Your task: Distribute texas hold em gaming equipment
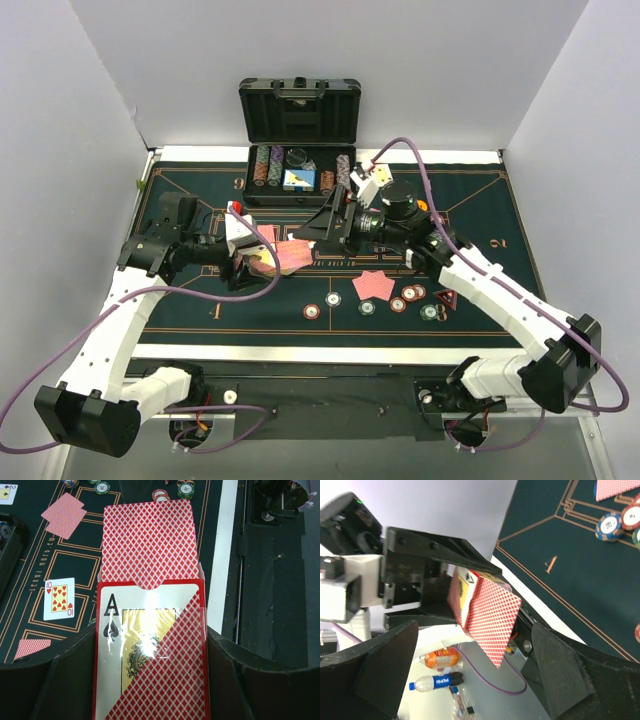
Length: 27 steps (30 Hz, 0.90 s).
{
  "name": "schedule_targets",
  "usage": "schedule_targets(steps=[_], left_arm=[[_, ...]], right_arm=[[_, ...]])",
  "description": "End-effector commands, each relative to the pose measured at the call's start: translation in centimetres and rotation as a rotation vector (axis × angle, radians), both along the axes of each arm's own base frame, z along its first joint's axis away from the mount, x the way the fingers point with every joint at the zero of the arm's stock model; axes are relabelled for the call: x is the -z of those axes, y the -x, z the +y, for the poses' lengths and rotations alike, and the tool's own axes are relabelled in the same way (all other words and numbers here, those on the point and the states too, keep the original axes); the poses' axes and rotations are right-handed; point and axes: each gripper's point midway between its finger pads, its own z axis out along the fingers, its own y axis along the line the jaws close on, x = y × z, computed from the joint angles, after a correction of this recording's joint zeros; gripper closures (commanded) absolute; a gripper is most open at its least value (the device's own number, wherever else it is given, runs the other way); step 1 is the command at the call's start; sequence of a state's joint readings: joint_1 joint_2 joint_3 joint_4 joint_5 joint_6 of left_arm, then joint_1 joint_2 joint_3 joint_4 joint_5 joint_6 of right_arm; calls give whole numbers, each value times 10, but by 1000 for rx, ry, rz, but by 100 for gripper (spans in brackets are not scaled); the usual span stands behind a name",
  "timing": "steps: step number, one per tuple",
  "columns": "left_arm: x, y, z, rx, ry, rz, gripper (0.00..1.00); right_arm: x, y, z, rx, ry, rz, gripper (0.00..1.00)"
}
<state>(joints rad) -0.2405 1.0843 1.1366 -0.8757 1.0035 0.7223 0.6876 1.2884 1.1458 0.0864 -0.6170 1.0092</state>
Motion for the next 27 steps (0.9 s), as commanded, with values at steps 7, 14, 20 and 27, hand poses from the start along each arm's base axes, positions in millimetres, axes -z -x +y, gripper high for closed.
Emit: schedule_targets(steps=[7, 14, 20, 27], left_arm=[[-20, -1, -5, 28, 52, -69, 98], [-21, -1, -5, 27, 51, -72, 98], [-19, -1, -5, 29, 52, -71, 98], [-21, -1, -6, 28, 58, -73, 98]], right_arm=[[46, 19, 19, -71, 115, 63, 12], [50, 21, 26, -85, 85, 104, 32], [53, 21, 25, -76, 65, 122, 54], [54, 12, 13, -39, 69, 129, 62]])
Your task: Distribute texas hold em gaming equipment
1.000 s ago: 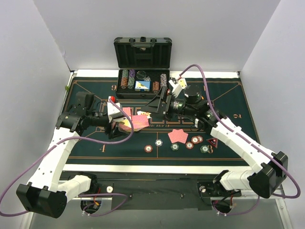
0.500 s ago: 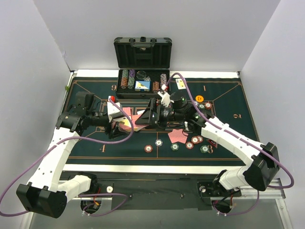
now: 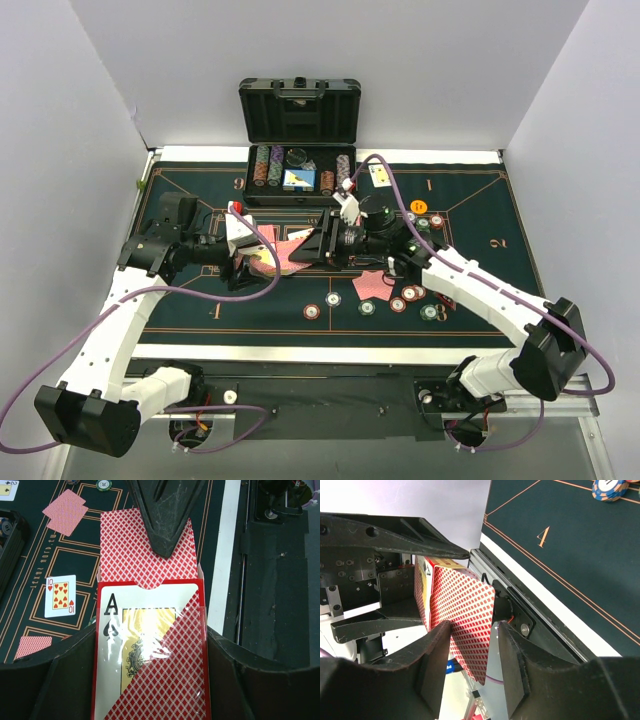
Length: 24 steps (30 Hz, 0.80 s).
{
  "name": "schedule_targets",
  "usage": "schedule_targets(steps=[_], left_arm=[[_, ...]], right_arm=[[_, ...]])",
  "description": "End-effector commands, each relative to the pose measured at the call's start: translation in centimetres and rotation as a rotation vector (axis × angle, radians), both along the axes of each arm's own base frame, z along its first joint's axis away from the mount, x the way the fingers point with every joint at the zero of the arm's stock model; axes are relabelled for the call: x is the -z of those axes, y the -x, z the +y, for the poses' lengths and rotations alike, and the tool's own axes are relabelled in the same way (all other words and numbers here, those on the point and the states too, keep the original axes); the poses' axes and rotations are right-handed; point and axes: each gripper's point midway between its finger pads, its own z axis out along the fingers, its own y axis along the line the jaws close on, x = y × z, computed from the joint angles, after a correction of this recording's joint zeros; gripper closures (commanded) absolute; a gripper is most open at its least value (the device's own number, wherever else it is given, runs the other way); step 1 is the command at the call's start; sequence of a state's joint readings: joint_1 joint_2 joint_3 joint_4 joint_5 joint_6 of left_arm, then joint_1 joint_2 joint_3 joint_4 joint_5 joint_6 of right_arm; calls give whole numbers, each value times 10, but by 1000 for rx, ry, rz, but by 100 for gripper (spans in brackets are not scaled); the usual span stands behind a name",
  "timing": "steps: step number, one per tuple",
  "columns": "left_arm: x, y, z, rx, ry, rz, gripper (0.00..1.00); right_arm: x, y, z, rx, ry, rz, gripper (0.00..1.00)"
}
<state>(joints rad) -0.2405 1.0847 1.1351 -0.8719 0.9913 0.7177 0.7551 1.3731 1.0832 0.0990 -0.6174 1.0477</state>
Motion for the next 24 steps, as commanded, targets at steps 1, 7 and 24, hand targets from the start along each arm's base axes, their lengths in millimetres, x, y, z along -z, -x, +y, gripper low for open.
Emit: schedule_targets(steps=[1, 7, 24], left_arm=[[-23, 0, -6, 37, 64, -76, 98], [-23, 1, -6, 38, 66, -78, 98], [-23, 0, -6, 35, 63, -80, 98]], right_arm=[[-4, -7, -13, 26, -9, -11, 64], [-11, -12, -28, 51, -1, -32, 67], [-26, -23, -55, 103, 15, -63, 93]])
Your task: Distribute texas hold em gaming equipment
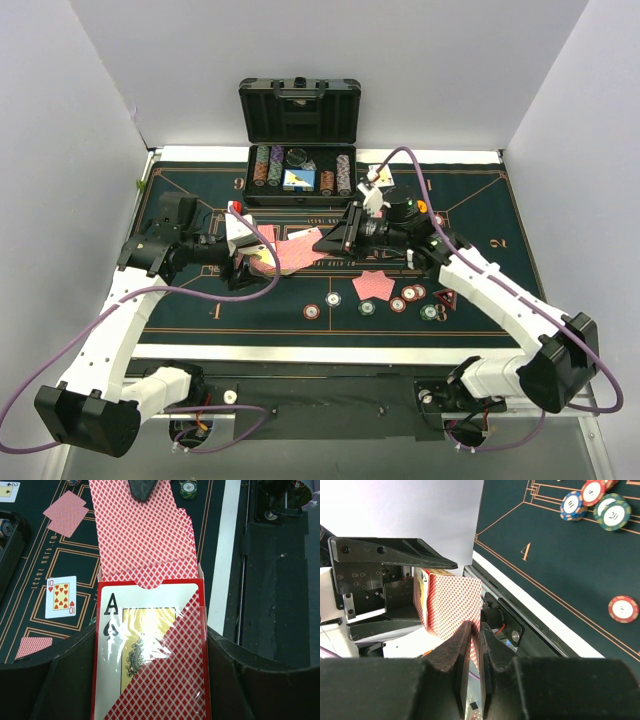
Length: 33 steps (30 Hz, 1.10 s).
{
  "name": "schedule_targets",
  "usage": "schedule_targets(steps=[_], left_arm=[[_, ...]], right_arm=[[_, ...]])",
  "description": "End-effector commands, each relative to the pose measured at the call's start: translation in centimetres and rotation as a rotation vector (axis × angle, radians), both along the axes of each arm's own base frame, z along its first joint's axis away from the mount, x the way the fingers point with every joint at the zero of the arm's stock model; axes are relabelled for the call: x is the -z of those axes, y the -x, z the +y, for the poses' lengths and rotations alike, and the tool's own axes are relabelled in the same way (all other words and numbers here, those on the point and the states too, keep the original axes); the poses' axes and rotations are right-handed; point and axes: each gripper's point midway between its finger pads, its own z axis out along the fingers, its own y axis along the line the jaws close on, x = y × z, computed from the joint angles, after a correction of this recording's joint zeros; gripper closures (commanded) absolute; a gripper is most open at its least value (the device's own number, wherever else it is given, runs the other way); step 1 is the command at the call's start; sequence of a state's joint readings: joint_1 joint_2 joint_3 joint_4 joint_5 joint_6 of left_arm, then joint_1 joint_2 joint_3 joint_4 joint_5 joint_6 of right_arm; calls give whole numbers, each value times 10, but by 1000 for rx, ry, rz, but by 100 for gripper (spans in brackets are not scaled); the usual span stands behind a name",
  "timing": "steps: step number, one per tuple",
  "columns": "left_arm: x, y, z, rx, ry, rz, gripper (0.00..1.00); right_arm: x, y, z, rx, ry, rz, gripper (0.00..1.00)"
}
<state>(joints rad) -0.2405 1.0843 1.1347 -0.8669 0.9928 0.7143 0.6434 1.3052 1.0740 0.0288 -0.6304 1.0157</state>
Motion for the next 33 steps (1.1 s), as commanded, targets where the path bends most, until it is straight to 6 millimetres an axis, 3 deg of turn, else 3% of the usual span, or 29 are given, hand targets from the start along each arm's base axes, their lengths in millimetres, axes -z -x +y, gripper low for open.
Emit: schedule_targets(steps=[1, 5, 10, 13, 15, 16, 17, 18, 19, 20, 21, 22, 23, 24, 25, 26, 29, 33], left_arm=[[-22, 1, -6, 36, 59, -78, 98], [-20, 2, -6, 37, 61, -74, 98], [-21, 3, -5, 36, 59, -78, 98], [-21, 3, -5, 36, 59, -77, 98], [-21, 3, -5, 37, 59, -75, 98], [-21, 3, -5, 37, 59, -74, 98], [-20, 3, -5, 38, 60, -72, 98], [-22, 3, -6, 40, 61, -75, 98], [-21, 3, -6, 41, 62, -71, 98], [-22, 3, -6, 41, 63, -71, 98], [-22, 3, -6, 43, 64, -73, 98], [-22, 3, -6, 41, 63, -70, 98], [-23, 3, -6, 41, 62, -73, 98], [-22, 3, -6, 40, 60, -72, 98], [-22, 4, -5, 41, 60, -73, 98], [-21, 4, -6, 40, 58, -69, 98], [-21, 5, -5, 41, 57, -64, 98], [-20, 5, -4, 41, 51, -65, 98]], right_arm=[[-20, -2, -20, 18, 9, -52, 93], [-27, -13, -45, 67, 41, -78, 93], [-40, -26, -61, 107, 48, -111, 94], [-46, -44, -73, 158, 83, -158, 95], [-36, -55, -82, 179, 183, -201, 97], [-18, -66, -89, 208, 275, -209, 99], [-13, -73, -88, 206, 298, -213, 100], [6, -81, -83, 185, 345, -198, 100], [11, -92, -87, 214, 402, -216, 100], [38, -95, -84, 176, 486, -182, 100], [39, -107, -88, 206, 546, -207, 100], [66, -108, -86, 165, 633, -173, 100], [64, -120, -90, 204, 696, -203, 100], [85, -120, -88, 162, 786, -190, 100], [80, -134, -94, 209, 853, -227, 100], [94, -136, -94, 190, 945, -235, 100], [85, -161, -94, 244, 1088, -308, 100], [87, -172, -86, 260, 1247, -386, 100]])
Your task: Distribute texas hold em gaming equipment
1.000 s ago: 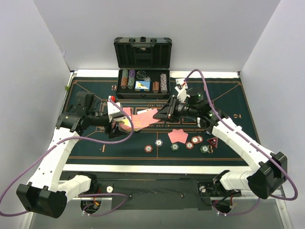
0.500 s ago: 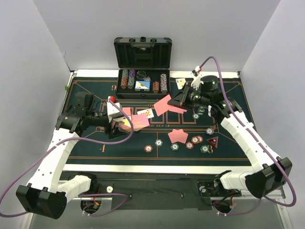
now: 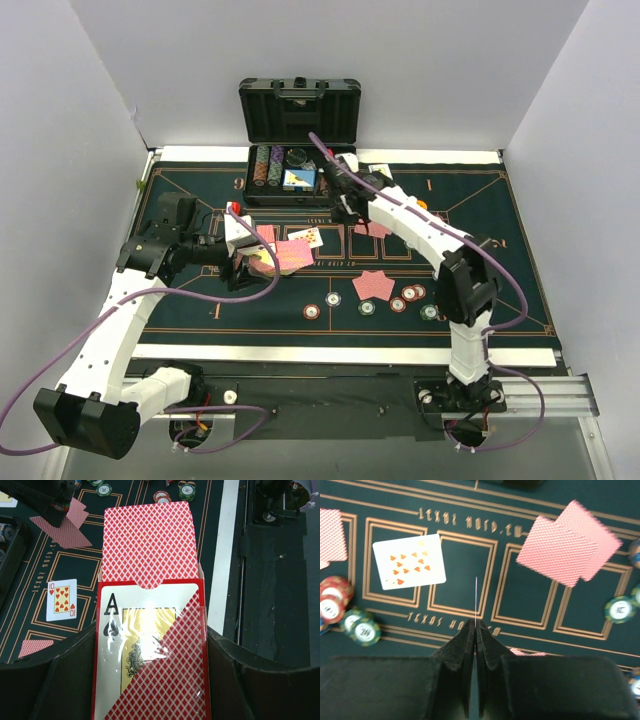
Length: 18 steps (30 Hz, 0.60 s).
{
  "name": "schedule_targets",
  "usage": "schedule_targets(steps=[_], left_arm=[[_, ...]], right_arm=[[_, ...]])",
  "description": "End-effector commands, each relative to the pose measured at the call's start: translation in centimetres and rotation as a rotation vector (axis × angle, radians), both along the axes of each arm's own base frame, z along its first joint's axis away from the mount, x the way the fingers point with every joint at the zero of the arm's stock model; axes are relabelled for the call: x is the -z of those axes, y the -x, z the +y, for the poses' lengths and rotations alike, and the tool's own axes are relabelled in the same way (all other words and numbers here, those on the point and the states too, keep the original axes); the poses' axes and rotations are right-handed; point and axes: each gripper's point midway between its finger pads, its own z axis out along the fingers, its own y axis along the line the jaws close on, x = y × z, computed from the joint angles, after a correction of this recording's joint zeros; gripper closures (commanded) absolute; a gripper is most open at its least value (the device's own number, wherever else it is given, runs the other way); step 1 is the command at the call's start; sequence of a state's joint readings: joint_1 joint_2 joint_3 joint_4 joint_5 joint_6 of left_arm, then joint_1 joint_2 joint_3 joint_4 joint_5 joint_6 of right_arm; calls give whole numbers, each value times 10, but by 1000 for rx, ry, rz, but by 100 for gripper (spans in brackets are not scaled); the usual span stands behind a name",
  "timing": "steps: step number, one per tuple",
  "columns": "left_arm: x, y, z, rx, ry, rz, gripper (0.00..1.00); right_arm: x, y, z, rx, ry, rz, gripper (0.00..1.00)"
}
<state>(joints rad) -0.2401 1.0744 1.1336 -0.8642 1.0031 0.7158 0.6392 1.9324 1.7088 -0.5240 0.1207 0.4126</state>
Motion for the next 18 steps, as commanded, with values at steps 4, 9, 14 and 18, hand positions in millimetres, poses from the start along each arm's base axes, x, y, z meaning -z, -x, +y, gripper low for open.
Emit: schedule_targets(steps=[4, 9, 14, 18], left_arm=[[-16, 3, -3, 36, 39, -53, 98], [-17, 3, -3, 33, 37, -56, 98], [-20, 3, -3, 31, 40, -61, 98], [-19, 3, -3, 33, 40, -61, 98]], right_arm=[[-18, -20, -7, 5, 349, -153, 100], [23, -19, 21, -57, 389, -95, 100], [53, -12, 42, -108, 433, -60, 100], [66, -5, 54, -143, 437, -43, 100]])
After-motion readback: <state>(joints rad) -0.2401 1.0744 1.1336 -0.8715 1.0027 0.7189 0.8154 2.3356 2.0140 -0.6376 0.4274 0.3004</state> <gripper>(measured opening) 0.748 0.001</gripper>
